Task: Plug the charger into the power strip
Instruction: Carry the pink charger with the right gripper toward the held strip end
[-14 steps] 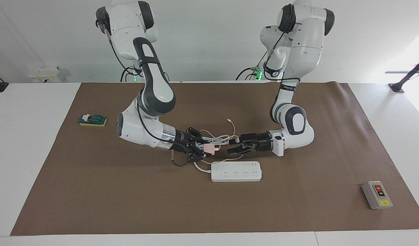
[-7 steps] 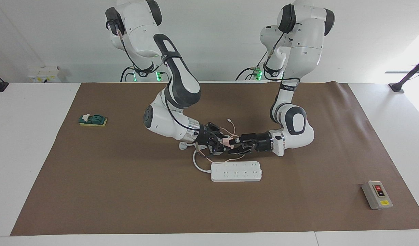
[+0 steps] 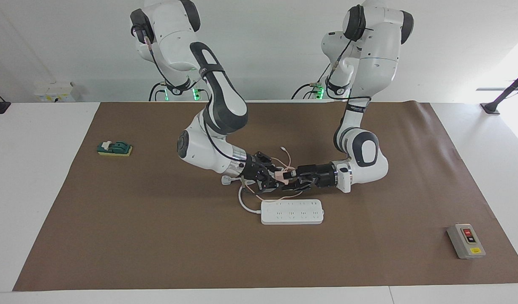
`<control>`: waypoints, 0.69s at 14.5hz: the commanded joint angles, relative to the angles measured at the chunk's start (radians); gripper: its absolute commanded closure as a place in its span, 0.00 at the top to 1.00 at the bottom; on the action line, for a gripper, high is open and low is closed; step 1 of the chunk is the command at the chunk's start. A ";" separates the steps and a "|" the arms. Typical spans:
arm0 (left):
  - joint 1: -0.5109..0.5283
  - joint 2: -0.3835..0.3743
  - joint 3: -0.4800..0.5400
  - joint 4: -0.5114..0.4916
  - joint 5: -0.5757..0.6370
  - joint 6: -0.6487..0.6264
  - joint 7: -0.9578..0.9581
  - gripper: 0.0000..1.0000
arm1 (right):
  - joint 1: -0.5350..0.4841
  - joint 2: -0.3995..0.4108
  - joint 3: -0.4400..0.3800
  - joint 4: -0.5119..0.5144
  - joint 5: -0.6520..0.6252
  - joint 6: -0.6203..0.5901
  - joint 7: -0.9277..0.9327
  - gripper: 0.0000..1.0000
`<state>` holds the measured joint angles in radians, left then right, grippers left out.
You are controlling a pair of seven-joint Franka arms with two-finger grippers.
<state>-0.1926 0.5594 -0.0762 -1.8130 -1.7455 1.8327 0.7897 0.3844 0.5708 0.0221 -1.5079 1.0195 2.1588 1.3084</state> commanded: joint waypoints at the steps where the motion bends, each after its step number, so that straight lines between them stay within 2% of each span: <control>1: -0.018 -0.041 0.015 -0.054 -0.023 -0.012 0.033 1.00 | -0.007 0.007 0.006 0.014 0.022 -0.004 0.015 0.00; 10: -0.005 -0.019 0.013 -0.046 -0.026 -0.065 0.033 1.00 | -0.009 0.007 0.006 0.014 0.024 -0.005 0.015 0.00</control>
<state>-0.1937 0.5586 -0.0748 -1.8260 -1.7456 1.7920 0.7990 0.3845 0.5709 0.0221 -1.5079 1.0196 2.1588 1.3084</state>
